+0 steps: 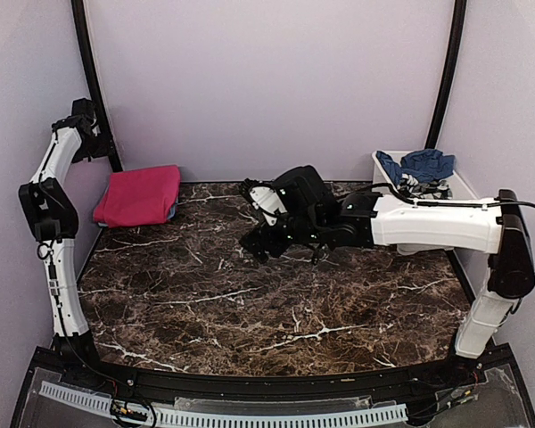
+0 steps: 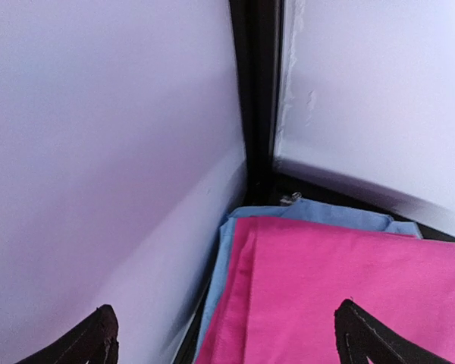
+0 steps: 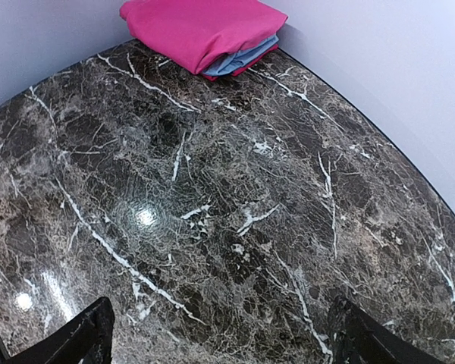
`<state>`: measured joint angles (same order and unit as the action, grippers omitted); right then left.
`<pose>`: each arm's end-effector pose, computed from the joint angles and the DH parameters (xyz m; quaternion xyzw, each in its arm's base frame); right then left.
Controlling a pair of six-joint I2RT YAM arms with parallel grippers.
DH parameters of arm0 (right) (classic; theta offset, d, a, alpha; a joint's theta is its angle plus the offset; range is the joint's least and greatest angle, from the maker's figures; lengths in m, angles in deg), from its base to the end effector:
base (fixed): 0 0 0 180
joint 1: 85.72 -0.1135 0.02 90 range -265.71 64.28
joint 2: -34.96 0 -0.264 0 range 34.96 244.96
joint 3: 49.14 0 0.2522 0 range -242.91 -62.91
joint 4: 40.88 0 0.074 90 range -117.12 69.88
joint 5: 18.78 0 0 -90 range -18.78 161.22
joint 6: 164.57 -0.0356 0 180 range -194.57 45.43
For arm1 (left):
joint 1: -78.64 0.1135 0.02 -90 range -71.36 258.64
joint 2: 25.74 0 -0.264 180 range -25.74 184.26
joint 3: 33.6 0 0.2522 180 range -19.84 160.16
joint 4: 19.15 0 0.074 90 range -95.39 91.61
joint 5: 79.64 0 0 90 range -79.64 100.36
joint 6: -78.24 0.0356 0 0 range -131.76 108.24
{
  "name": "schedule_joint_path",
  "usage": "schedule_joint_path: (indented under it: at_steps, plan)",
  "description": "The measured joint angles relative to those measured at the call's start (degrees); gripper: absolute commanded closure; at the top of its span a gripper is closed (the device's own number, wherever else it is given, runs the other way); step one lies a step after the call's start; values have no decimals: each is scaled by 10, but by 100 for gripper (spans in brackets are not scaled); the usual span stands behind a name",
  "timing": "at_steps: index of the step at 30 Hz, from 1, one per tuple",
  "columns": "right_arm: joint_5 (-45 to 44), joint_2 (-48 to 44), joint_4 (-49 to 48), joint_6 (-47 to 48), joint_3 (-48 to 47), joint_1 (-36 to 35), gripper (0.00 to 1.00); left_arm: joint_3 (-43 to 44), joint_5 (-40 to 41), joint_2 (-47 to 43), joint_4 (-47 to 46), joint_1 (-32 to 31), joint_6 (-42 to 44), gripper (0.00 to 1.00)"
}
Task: Fold and stack the mixed laundry pile
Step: Place the square-folded trousers at the corner of the board, then pick up the crumpled T-shirt from the bin.
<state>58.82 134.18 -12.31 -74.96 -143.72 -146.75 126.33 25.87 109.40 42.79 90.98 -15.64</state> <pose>0.2027 0.3503 0.2941 -0.3972 0.7809 0.1598 0.4550 0.5083 0.1209 0.3401 -0.1846 0.8700 0.1530 0.4308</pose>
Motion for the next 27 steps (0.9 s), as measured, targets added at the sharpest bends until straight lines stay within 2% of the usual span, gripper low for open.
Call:
schedule_joint_path:
  at_steps: [6, 10, 14, 17, 22, 27]
  plan:
    - [24, -14, 7, -34, 0, 49, 1, -45, -91, -88, 5, -6, -43, 1]
    - [53, -56, 21, -51, 7, 113, 1, -158, -84, -167, -9, -32, -38, 1]
    - [82, -109, 34, -62, 5, 211, 1, -289, -70, -238, -70, -114, -24, 1]
    - [96, -133, 56, -62, -9, 290, 1, -353, -109, -279, -105, -162, -41, 1]
    - [120, -143, 79, -69, -34, 421, 2, -482, -232, -382, -176, -167, -94, 1]
    - [130, -99, 99, -79, -81, 514, 7, -549, -284, -438, -221, -189, -112, 1]
